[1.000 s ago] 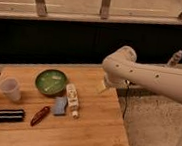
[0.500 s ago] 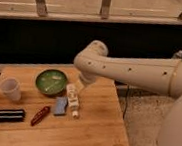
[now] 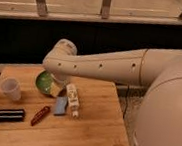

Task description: Place the eraser in the ceramic cup

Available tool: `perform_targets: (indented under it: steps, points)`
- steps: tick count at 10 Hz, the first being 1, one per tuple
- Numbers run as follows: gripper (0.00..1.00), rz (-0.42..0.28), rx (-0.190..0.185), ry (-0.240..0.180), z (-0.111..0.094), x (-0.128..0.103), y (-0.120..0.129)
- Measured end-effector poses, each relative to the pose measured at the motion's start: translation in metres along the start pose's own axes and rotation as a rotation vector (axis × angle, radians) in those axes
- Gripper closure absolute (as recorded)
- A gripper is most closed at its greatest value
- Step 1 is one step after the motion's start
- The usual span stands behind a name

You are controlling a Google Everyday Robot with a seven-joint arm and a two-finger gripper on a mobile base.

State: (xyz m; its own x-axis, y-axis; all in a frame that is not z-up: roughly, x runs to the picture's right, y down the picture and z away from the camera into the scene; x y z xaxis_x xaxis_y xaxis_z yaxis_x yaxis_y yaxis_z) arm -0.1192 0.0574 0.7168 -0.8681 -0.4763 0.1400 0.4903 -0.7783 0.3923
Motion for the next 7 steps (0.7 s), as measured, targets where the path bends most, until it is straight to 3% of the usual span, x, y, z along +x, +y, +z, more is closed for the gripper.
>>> perform_targets:
  steps: [4, 7]
  points:
    - [0.20, 0.002, 0.007, 0.000, 0.002, 0.000, -0.001]
    - [0.20, -0.063, 0.064, 0.036, 0.016, 0.018, -0.016]
